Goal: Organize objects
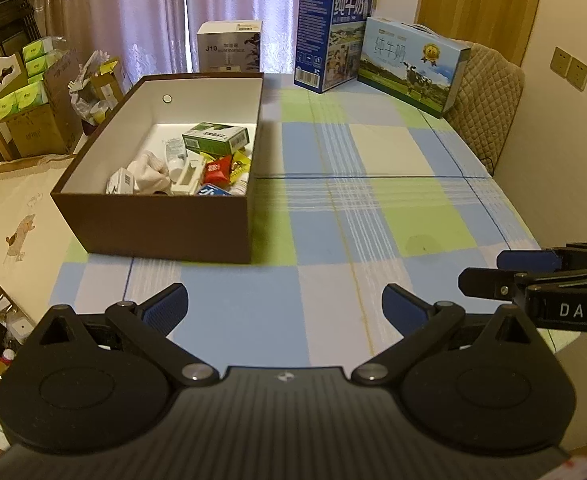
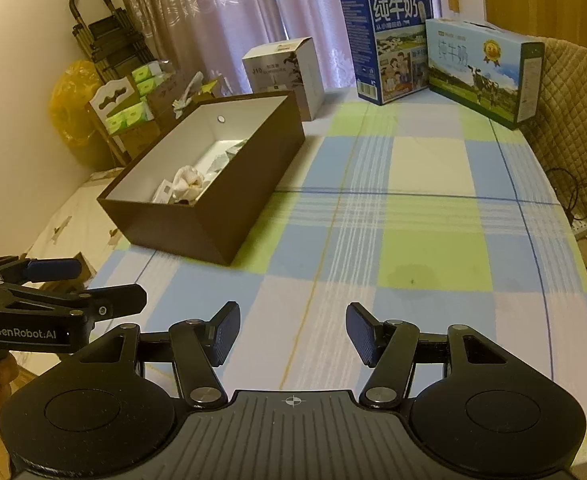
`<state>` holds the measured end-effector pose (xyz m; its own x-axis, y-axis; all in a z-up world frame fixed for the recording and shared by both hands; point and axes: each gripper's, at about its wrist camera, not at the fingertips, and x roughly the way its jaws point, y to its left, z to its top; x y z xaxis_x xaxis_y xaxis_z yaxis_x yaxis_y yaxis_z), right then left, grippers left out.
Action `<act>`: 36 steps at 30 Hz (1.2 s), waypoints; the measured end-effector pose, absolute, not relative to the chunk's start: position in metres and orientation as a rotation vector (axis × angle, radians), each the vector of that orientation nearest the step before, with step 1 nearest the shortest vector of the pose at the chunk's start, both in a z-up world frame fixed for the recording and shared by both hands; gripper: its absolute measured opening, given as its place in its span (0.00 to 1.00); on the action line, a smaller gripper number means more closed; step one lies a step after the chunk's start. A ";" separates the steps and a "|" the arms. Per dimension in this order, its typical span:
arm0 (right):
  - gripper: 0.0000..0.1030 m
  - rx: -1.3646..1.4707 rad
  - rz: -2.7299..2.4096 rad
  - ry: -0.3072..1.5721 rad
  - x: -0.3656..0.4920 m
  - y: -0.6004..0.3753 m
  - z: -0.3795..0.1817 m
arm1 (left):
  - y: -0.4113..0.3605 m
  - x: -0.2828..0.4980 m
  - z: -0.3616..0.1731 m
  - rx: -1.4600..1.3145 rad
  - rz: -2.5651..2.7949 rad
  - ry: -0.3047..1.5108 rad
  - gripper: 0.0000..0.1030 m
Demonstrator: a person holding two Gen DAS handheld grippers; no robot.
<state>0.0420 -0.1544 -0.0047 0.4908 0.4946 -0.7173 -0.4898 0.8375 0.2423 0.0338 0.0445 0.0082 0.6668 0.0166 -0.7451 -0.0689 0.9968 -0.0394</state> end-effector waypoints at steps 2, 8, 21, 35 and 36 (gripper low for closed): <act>0.55 0.006 0.597 0.871 0.036 -0.159 -0.005 | 0.040 0.028 0.008 -0.065 0.049 0.839 0.99; 0.55 0.006 0.600 0.867 0.022 -0.169 -0.005 | 0.030 0.014 0.007 -0.066 0.058 0.841 0.99; 0.55 0.004 0.598 0.870 0.007 -0.176 -0.006 | 0.021 -0.006 0.005 -0.065 0.064 0.846 0.99; 0.55 0.006 0.599 0.865 0.000 -0.179 -0.007 | 0.019 -0.012 0.007 -0.061 0.061 0.843 0.99; 0.55 0.006 0.599 0.866 0.000 -0.180 -0.007 | 0.019 -0.012 0.006 -0.062 0.062 0.843 0.99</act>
